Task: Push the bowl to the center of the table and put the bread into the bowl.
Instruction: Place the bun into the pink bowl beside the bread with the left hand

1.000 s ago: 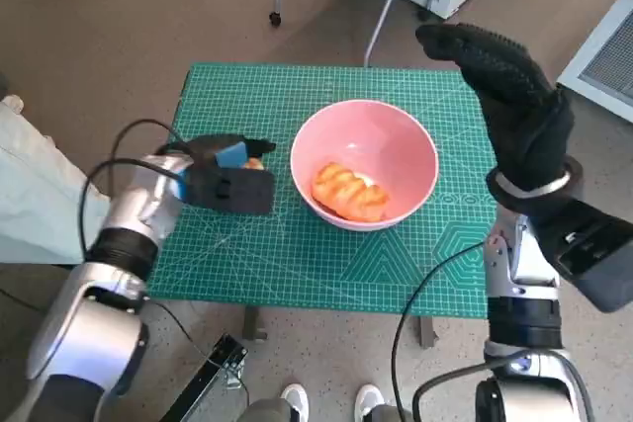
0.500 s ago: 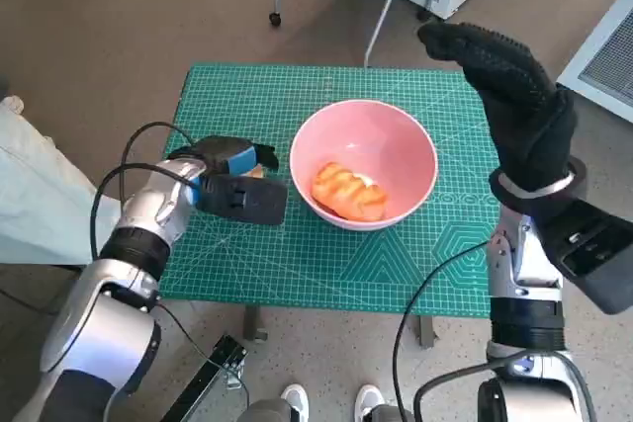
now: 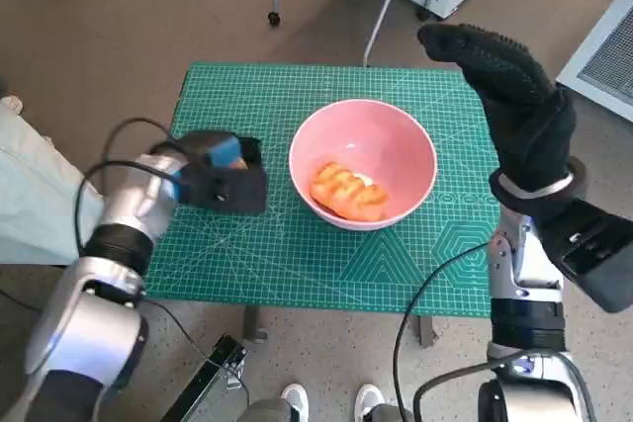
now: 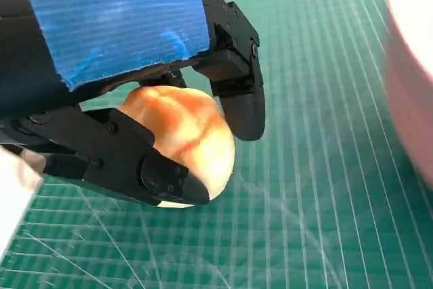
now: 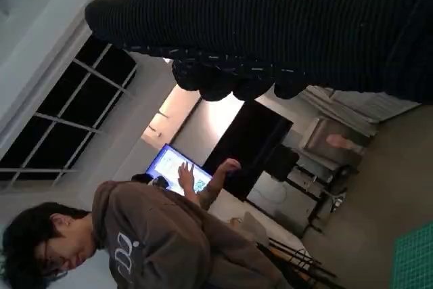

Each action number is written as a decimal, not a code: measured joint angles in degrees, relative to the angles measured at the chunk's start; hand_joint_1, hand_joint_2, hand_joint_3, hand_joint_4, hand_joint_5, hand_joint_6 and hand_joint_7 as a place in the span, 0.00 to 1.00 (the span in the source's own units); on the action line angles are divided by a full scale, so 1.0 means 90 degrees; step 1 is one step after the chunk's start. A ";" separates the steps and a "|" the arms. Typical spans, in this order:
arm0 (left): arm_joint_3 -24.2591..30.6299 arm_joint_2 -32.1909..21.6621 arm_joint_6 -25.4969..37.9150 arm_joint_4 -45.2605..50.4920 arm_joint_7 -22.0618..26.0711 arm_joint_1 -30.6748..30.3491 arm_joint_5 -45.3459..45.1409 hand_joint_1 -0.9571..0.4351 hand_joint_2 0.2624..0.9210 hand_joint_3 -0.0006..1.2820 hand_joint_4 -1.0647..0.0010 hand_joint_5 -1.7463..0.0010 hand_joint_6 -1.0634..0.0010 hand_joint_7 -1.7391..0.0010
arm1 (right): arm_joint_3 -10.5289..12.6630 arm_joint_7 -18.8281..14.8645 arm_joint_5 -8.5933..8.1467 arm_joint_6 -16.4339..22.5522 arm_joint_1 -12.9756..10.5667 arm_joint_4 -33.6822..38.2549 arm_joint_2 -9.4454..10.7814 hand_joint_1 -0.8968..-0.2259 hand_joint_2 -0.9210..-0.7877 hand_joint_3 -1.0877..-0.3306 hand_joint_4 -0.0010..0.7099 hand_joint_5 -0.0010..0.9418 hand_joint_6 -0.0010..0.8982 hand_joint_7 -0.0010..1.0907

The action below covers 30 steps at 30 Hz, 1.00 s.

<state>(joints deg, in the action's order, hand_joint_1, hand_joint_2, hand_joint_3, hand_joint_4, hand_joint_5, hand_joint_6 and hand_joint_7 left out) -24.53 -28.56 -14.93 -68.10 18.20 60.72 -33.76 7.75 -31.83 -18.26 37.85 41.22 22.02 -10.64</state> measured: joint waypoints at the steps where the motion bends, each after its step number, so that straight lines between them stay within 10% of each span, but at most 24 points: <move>1: 0.0056 -0.0043 0.0001 0.0051 -0.0001 0.0022 0.0031 0.69 1.00 0.12 0.46 0.30 0.49 0.24 | -0.0002 0.0001 0.0000 0.0000 0.0000 0.0000 0.0002 0.29 0.00 0.54 0.31 0.11 0.00 0.66; 17: 0.0893 -0.0426 -0.0602 0.1837 -0.0411 0.0192 0.0573 0.69 1.00 0.09 0.40 0.33 0.47 0.26 | -0.0009 0.0001 -0.0008 -0.0016 0.0005 0.0051 0.0048 0.30 0.00 0.53 0.30 0.12 0.00 0.66; 30: 0.0909 0.0459 -0.0606 0.3434 -0.0175 0.0189 0.0897 0.69 1.00 0.09 0.40 0.31 0.47 0.28 | -0.0029 0.0001 -0.0010 -0.0070 0.0049 0.0069 0.0080 0.30 0.00 0.53 0.30 0.12 0.00 0.66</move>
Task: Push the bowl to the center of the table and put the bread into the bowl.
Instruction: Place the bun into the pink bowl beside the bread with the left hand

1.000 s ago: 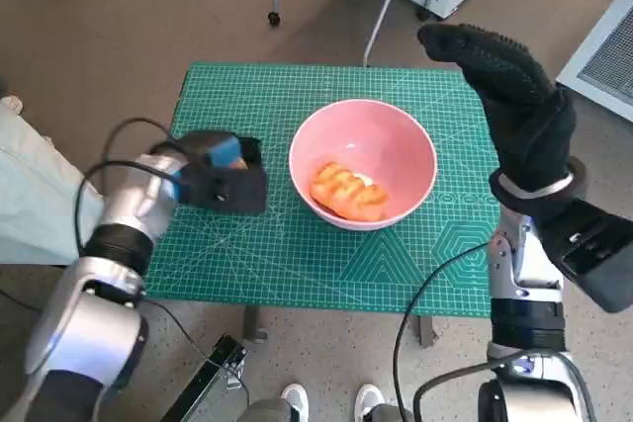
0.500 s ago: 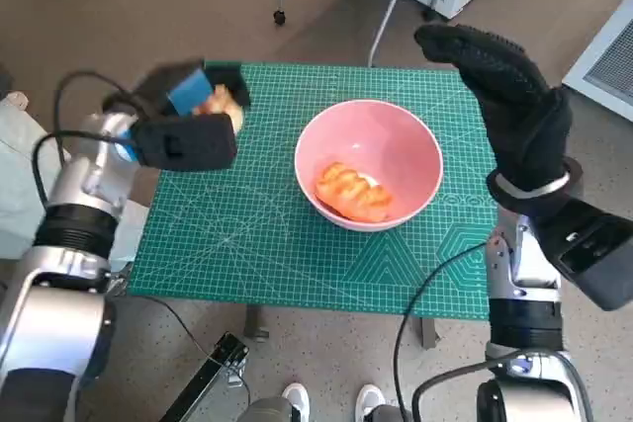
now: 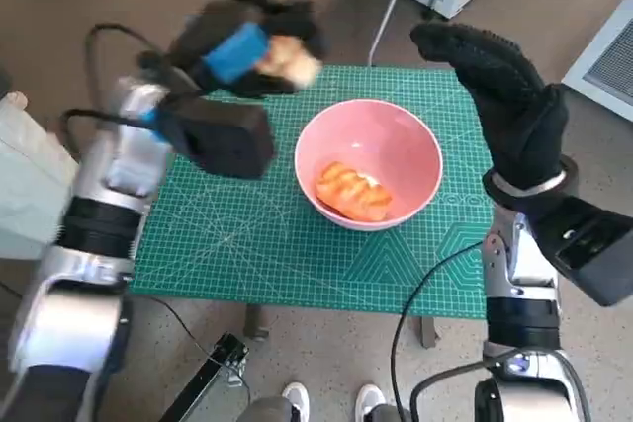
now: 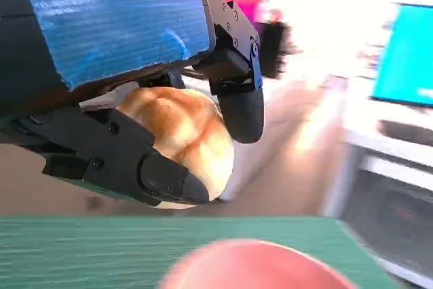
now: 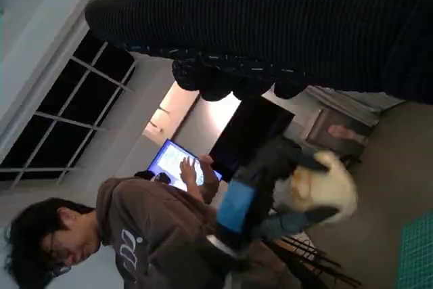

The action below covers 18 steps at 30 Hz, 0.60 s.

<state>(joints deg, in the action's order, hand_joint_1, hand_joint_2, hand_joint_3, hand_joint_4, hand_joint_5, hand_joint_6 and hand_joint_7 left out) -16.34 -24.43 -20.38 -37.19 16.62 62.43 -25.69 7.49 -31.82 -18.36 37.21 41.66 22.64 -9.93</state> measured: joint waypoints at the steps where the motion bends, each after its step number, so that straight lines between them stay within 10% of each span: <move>1: -0.0030 0.0078 -0.0019 -0.0002 0.0027 -0.0003 0.0011 0.69 1.00 0.10 0.41 0.30 0.47 0.28 | -0.0001 0.0000 0.0002 0.0001 0.0001 0.0004 0.0002 0.30 0.00 0.53 0.30 0.12 0.00 0.66; 15: -0.0552 0.0876 -0.0228 -0.0634 0.0123 0.0051 -0.0162 0.69 1.00 0.12 0.43 0.28 0.51 0.27 | 0.0003 0.0001 0.0055 0.0169 0.0010 0.0106 -0.0007 0.30 0.00 0.52 0.29 0.13 0.00 0.66; 18: -0.0603 0.0980 0.0008 -0.0843 0.0338 0.0059 -0.0164 0.68 0.96 0.22 0.67 0.32 0.69 0.26 | 0.0008 0.0002 0.0056 0.0209 0.0011 0.0113 -0.0013 0.30 0.00 0.52 0.29 0.13 0.00 0.66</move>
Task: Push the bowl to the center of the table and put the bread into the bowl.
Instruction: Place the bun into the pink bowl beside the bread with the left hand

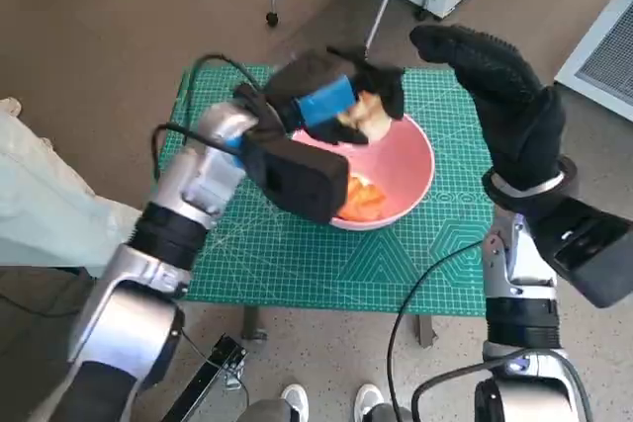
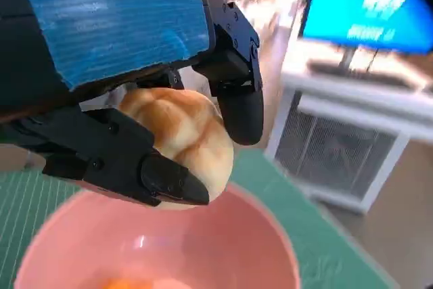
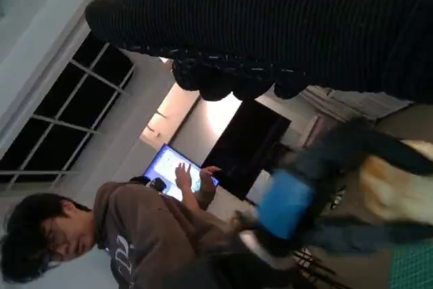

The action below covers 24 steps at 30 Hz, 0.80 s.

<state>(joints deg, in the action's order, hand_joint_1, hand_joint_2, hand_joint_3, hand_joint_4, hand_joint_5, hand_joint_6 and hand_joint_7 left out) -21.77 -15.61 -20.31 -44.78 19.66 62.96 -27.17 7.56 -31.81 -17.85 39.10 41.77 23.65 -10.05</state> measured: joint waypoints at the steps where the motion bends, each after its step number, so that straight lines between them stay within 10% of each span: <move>1: -0.0018 0.0026 0.0197 -0.0021 0.0220 0.0001 0.0022 0.66 0.91 0.22 0.76 0.52 0.78 0.39 | 0.0000 0.0001 0.0003 0.0008 0.0000 0.0001 -0.0001 0.30 0.00 0.53 0.29 0.13 0.00 0.66; 3: -0.0053 0.0057 0.0604 -0.0023 0.0656 0.0005 0.0055 0.66 0.79 0.19 0.90 0.80 0.90 0.60 | 0.0000 0.0003 0.0004 0.0022 0.0000 0.0000 -0.0001 0.29 0.00 0.53 0.29 0.13 0.00 0.66; 7: -0.0168 0.0123 0.1707 -0.0024 0.1708 0.0058 0.0058 0.65 0.76 0.16 0.96 0.95 0.94 0.71 | 0.0006 0.0011 0.0005 0.0065 0.0001 -0.0002 -0.0004 0.29 0.00 0.53 0.29 0.13 0.00 0.66; 24: 0.0173 0.0128 0.1964 0.0392 0.1773 -0.0085 0.0480 0.58 0.79 0.12 0.79 0.95 0.82 0.70 | 0.0048 0.0076 0.0005 0.0109 0.0027 0.0056 -0.0025 0.30 0.00 0.54 0.29 0.14 0.00 0.66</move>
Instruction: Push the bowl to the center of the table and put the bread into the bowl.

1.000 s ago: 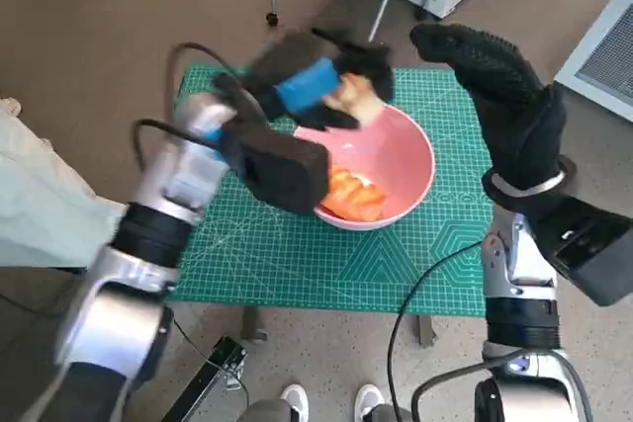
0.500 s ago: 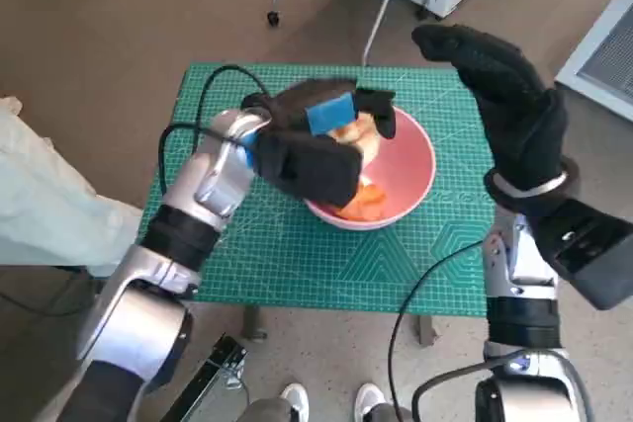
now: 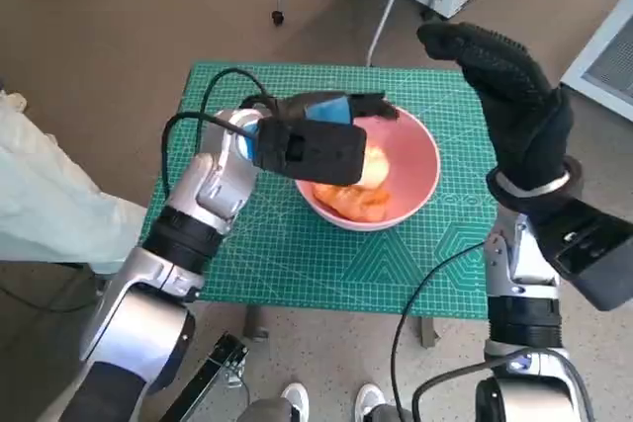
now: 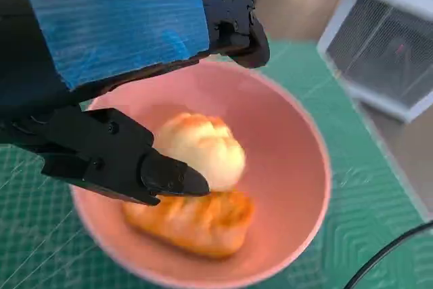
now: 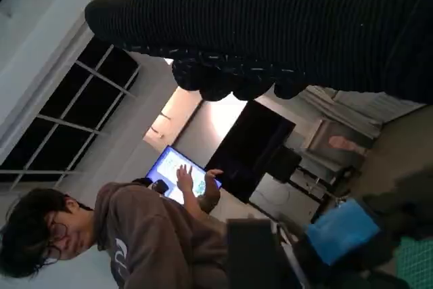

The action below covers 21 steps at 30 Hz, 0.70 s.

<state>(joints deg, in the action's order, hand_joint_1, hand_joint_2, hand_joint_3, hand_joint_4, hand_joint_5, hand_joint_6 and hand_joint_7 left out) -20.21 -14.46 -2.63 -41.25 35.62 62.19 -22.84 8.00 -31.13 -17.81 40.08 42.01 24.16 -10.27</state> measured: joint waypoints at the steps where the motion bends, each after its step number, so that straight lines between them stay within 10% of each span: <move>1: 0.0044 -0.0015 -0.0060 0.0023 -0.0039 -0.0029 0.0045 0.57 0.80 0.12 0.77 0.95 0.81 0.70 | -0.0001 0.0007 0.0000 0.0000 0.0004 0.0002 0.0002 0.30 0.00 0.54 0.29 0.14 0.00 0.66; 11: 0.0986 -0.0125 -0.1271 0.0437 -0.0721 -0.0591 0.0978 0.49 0.88 0.06 0.51 0.89 0.62 0.63 | -0.0005 0.0203 0.0061 -0.0012 0.0029 0.0000 0.0009 0.32 0.00 0.50 0.28 0.14 0.00 0.65; 21: 0.2255 0.0152 -0.2595 0.0941 -0.1641 -0.1397 0.2465 0.44 0.98 0.01 0.54 0.91 0.61 0.74 | -0.0072 0.0866 0.0558 -0.0250 0.0044 -0.0262 0.0027 0.34 0.00 0.45 0.27 0.13 0.00 0.61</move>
<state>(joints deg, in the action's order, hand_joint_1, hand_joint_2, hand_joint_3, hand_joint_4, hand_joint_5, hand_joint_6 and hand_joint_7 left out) 0.09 -13.09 -25.99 -32.79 20.84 49.62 -0.66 7.35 -23.33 -12.78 37.82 42.41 21.80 -10.03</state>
